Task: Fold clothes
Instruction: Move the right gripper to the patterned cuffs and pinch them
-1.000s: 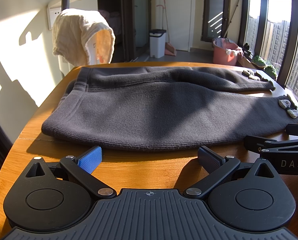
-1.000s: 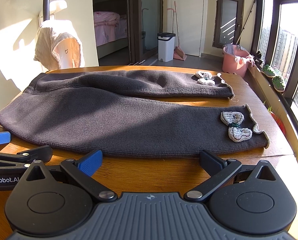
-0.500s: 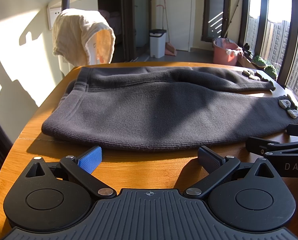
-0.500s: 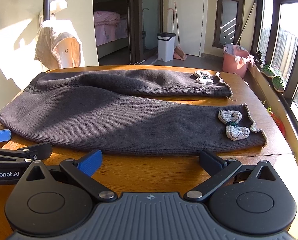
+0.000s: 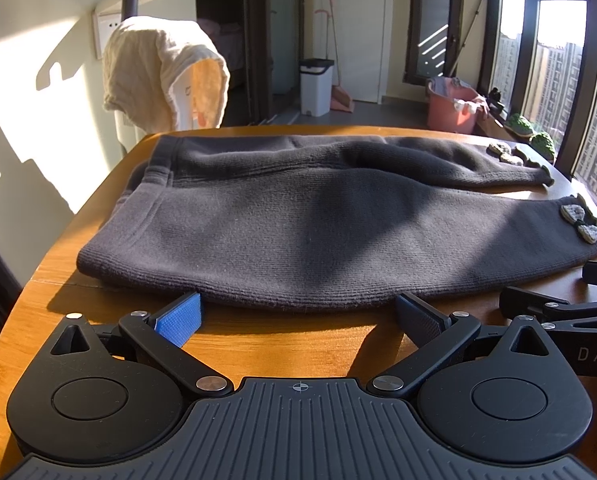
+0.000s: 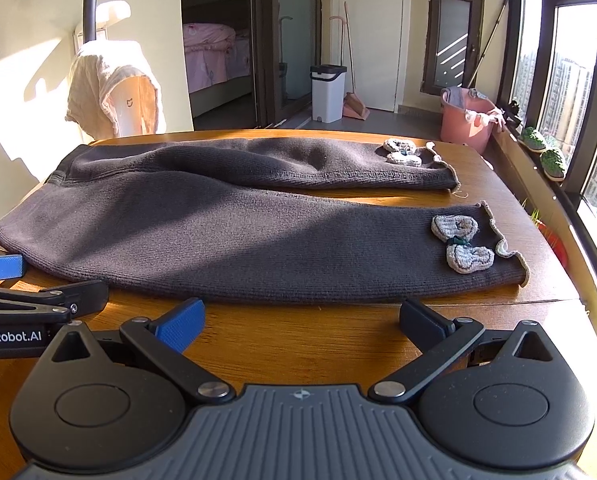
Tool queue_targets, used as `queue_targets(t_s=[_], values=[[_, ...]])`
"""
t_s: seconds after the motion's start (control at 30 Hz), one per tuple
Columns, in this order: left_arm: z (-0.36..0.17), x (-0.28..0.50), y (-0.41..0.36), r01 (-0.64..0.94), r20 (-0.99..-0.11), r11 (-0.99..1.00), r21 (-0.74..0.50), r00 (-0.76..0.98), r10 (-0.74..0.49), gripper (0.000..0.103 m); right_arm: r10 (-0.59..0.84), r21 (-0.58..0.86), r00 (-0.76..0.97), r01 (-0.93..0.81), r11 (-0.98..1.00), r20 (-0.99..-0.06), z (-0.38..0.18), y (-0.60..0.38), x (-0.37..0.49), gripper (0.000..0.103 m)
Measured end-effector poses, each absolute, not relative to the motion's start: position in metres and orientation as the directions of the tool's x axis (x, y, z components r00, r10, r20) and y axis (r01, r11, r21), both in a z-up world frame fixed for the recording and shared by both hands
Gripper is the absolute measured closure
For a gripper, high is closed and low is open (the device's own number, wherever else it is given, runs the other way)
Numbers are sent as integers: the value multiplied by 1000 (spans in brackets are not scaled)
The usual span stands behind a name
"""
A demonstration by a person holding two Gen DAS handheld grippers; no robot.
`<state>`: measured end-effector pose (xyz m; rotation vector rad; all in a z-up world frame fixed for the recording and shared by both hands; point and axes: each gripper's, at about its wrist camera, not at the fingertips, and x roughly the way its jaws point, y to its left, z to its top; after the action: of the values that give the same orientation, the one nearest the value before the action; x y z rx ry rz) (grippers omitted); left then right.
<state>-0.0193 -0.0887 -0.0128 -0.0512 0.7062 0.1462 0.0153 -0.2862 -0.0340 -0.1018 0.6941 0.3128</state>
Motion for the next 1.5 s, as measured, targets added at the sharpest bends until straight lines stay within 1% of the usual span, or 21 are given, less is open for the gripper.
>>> queue_targets(t_s=[0.17, 0.23, 0.33, 0.4, 0.47, 0.53, 0.57, 0.6, 0.67, 0.77, 0.83, 0.9, 0.93, 1.0, 1.2, 1.27, 1.3, 1.37, 1.4, 1.43, 1.5], values=[[-8, -24, -82, -142, -663, 988, -64, 746, 64, 0, 250, 11, 724, -317, 948, -643, -34, -286, 15, 0], [-7, -24, -83, -136, -675, 989, -53, 735, 65, 0, 255, 12, 721, -324, 946, -644, -34, -287, 15, 0], [-8, -24, -92, -112, -693, 994, 2, 716, 82, 0, 282, 11, 693, -369, 930, -663, -32, -290, 17, 0], [-7, -30, -93, -83, -690, 996, -19, 723, 47, 0, 316, 20, 670, -410, 912, -671, -29, -297, 16, 0], [4, -41, -89, -36, -650, 996, -78, 759, -23, 0, 347, 10, 706, -433, 901, -617, -18, -305, 7, 0], [18, -52, -86, 20, -596, 991, -134, 797, -97, 0, 351, -67, 769, -453, 889, -535, 1, -304, 2, 0], [25, -55, -85, 39, -569, 990, -132, 816, -108, 0, 354, -93, 787, -457, 885, -505, 10, -303, 4, 0], [34, -52, -86, 42, -544, 994, -99, 835, -89, 0, 368, -82, 786, -465, 882, -497, 18, -301, 13, 0], [46, -31, -82, 26, -531, 997, -67, 845, -58, 0, 413, 14, 739, -480, 877, -532, 25, -298, 45, 0], [39, 11, -71, -9, -595, 996, -85, 803, -43, 0, 437, 148, 653, -450, 881, -618, 7, -293, 93, 0], [23, 30, -67, -29, -647, 996, -85, 762, -33, 0, 408, 153, 608, -426, 892, -681, -13, -290, 106, 0], [6, 33, -60, -37, -698, 993, -116, 714, -55, 0, 386, 80, 631, -457, 886, -673, -25, -288, 97, 0], [-1, 28, -58, -31, -701, 992, -120, 710, -63, 0, 372, 37, 639, -473, 880, -673, -28, -286, 88, 0], [-5, 13, -59, -6, -680, 996, -91, 731, -57, 0, 374, 36, 642, -475, 879, -669, -30, -294, 69, 0], [-2, -41, -72, 62, -713, 995, -77, 695, -98, 0, 374, 37, 619, -485, 874, -690, -27, -316, 20, 0], [0, -63, -75, 80, -713, 993, -82, 691, -115, 0, 371, 30, 615, -492, 870, -696, -26, -319, 7, 0], [1, -70, -74, 79, -709, 991, -106, 693, -131, 0, 374, 27, 610, -500, 865, -699, -25, -319, 5, 0], [7, -76, -64, 55, -690, 980, -189, 703, -172, 0, 384, 22, 599, -520, 854, -703, -24, -320, 4, 0], [13, -73, -54, 29, -666, 972, -233, 724, -181, 0, 388, 24, 600, -523, 852, -700, -24, -320, 5, 0], [20, -69, -45, 1, -639, 967, -255, 750, -170, 0, 390, 23, 604, -524, 851, -695, -24, -320, 4, 0], [38, -52, -19, -93, -584, 966, -241, 809, -68, 0, 395, 22, 614, -525, 851, -683, -25, -320, 4, 0]])
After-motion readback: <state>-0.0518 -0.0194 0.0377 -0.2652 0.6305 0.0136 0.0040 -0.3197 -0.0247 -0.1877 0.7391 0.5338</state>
